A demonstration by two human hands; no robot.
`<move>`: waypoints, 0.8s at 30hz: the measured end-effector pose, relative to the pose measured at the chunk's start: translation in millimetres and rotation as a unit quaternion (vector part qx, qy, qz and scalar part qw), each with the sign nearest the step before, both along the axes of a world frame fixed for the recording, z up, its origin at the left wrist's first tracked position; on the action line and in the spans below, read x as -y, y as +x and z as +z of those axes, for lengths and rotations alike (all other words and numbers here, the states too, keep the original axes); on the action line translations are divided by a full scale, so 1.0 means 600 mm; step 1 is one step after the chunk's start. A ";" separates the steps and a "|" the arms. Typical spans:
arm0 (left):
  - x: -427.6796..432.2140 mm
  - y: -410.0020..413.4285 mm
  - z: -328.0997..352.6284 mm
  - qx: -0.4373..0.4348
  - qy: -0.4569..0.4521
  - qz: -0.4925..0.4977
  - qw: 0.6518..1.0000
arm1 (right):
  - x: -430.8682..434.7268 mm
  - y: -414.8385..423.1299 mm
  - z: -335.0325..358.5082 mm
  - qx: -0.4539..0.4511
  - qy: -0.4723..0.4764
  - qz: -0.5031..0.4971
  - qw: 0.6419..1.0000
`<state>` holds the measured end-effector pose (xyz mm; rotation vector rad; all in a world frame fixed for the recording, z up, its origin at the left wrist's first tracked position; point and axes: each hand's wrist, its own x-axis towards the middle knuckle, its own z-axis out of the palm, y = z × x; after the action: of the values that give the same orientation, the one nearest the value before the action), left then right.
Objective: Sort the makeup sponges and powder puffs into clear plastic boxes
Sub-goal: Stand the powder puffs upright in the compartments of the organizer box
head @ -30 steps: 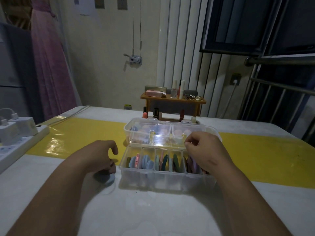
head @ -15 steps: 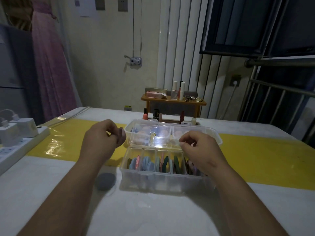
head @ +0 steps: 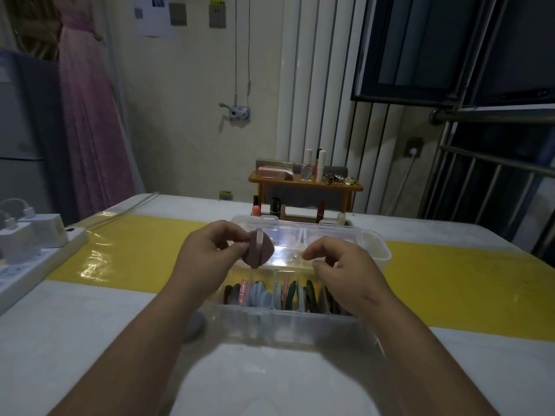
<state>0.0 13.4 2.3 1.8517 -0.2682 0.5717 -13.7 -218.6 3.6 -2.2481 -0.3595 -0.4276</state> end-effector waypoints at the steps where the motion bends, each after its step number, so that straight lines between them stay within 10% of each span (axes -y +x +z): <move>1: 0.001 0.000 0.000 0.000 0.005 -0.001 1.000 | 0.000 0.000 0.002 0.000 0.001 0.004 1.000; 24: -0.007 0.017 -0.018 -0.051 -0.079 -0.040 0.995 | 0.009 -0.015 0.025 0.034 0.140 0.023 0.989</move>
<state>10.0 17.6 -8.3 1.7040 -0.2229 0.4292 -22.7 -223.9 18.6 -1.9523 -0.3624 -0.4988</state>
